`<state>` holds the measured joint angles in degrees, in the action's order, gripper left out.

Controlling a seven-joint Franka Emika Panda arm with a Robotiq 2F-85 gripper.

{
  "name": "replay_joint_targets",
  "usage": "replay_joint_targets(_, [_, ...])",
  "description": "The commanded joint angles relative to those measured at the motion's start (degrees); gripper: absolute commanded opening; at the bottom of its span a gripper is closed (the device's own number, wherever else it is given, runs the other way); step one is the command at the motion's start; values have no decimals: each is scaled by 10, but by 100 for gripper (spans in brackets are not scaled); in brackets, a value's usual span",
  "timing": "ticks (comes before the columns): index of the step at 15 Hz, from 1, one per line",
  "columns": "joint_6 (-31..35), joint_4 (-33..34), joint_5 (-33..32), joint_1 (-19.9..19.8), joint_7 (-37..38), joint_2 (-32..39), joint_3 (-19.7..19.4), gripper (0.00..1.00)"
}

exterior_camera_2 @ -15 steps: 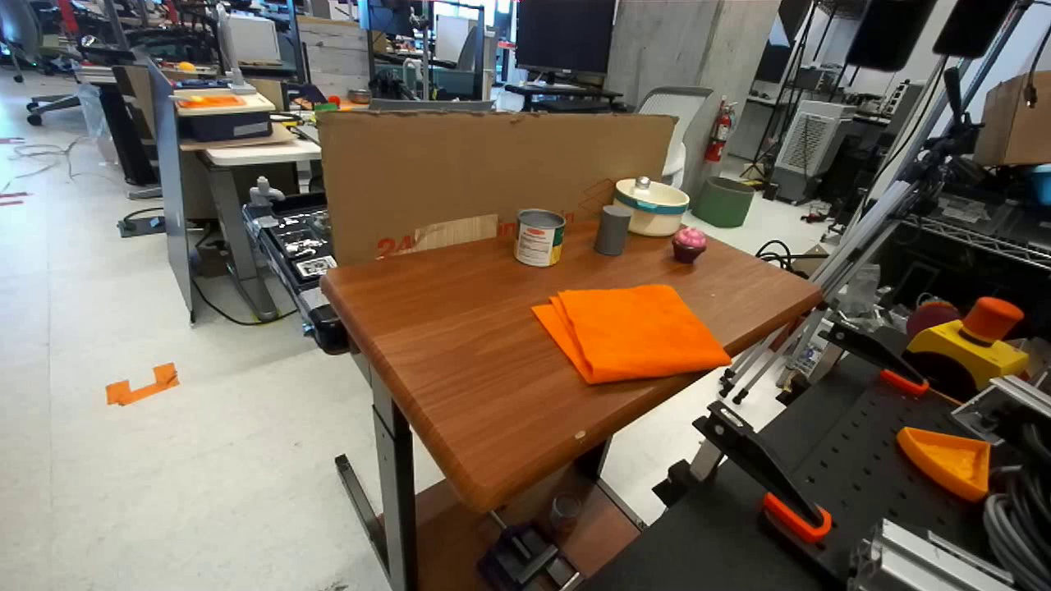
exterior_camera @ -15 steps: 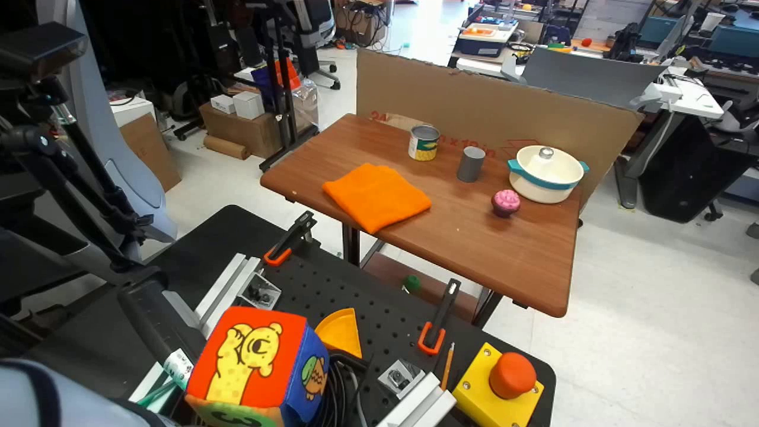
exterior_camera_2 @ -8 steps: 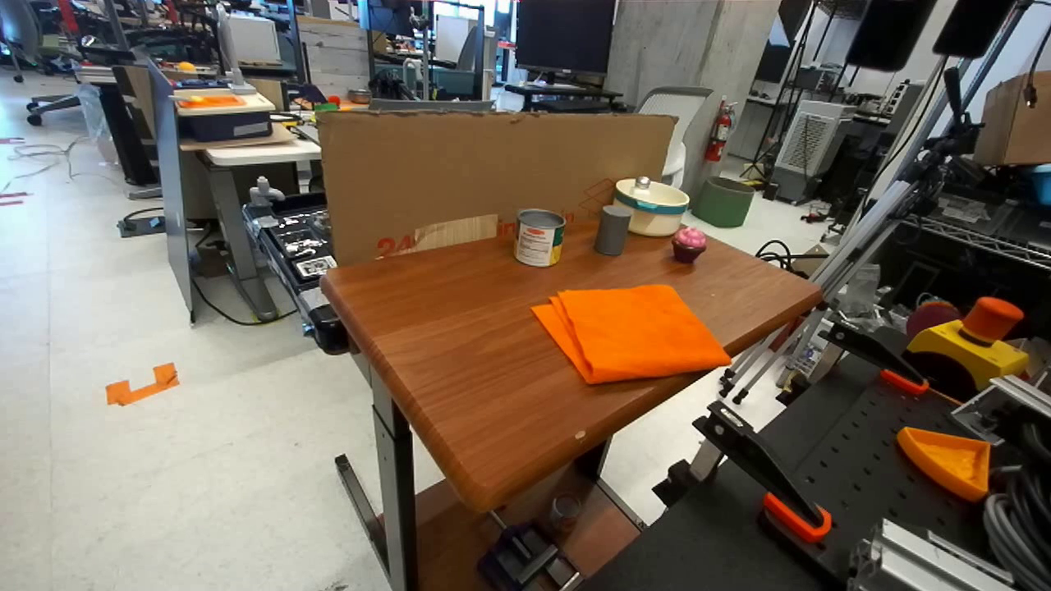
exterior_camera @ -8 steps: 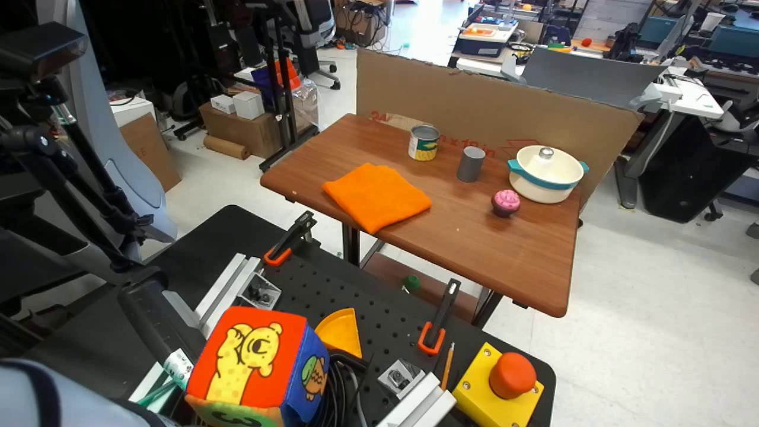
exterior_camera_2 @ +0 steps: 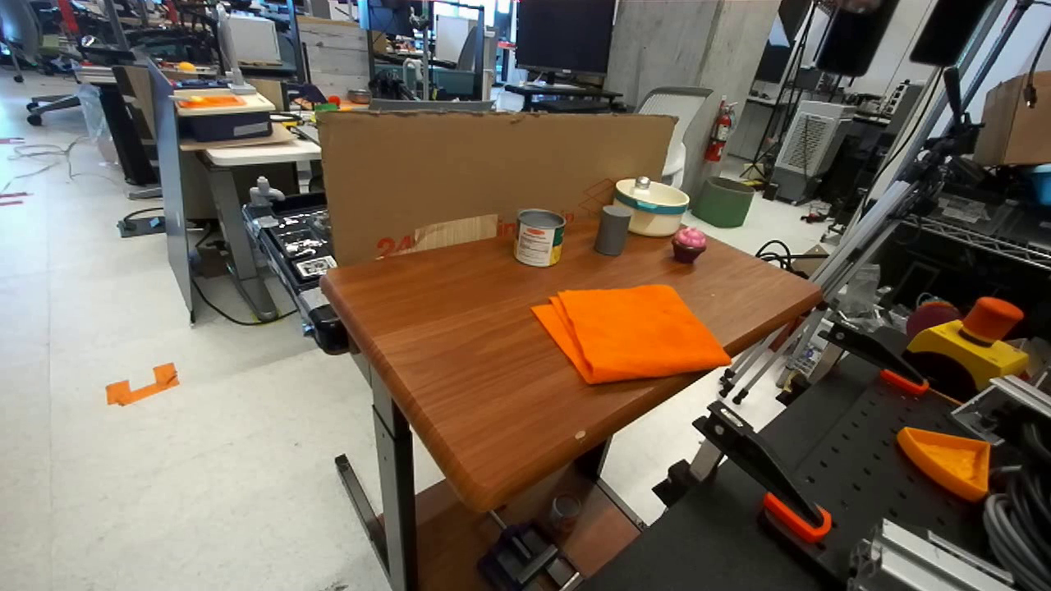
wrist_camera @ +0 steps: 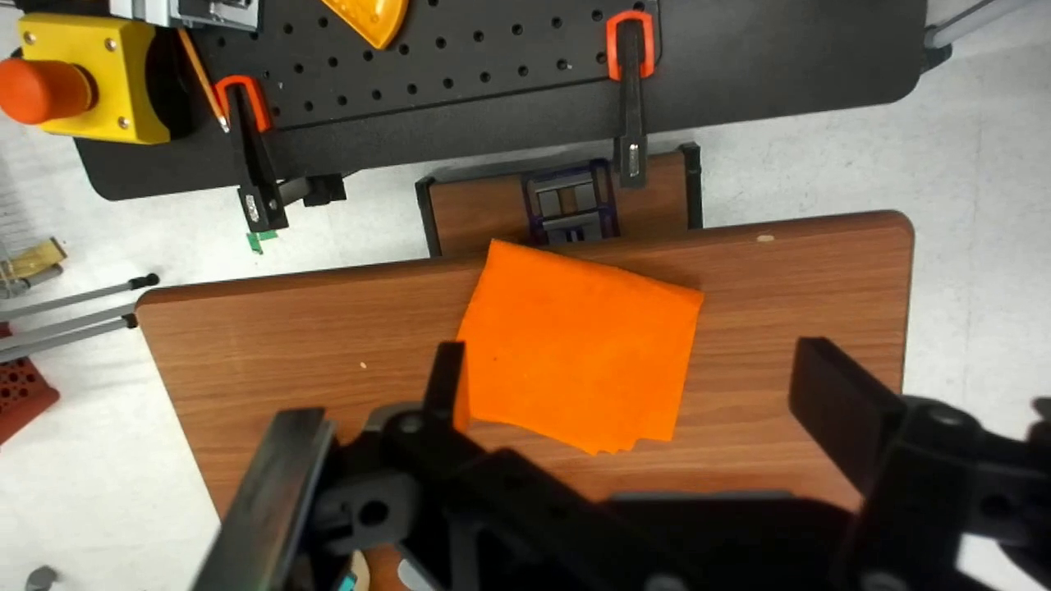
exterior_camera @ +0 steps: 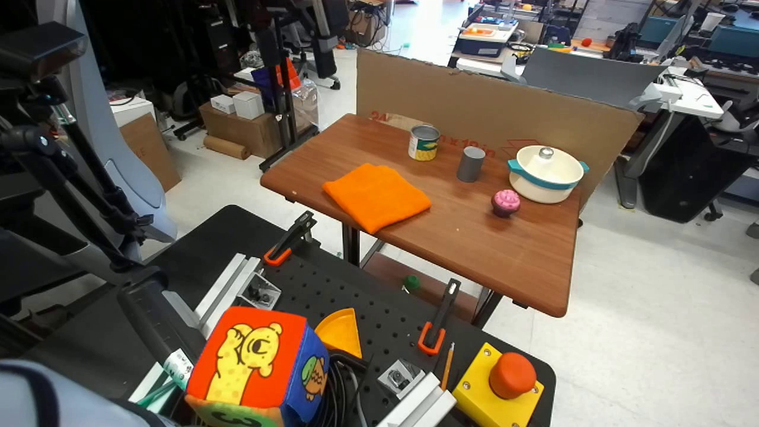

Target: Slide the orange towel to the left

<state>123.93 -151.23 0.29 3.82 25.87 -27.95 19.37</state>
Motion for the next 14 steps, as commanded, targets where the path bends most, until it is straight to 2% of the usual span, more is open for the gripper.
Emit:
replay_joint_targets(1, [47, 35, -48, -29, 14, 68, -17, 100])
replay_joint_targets(6, [92, 88, -151, -65, 12, 180, -35, 100])
replay_joint_targets(14, [68, 190, -224, -27, -48, 368, -104, 100])
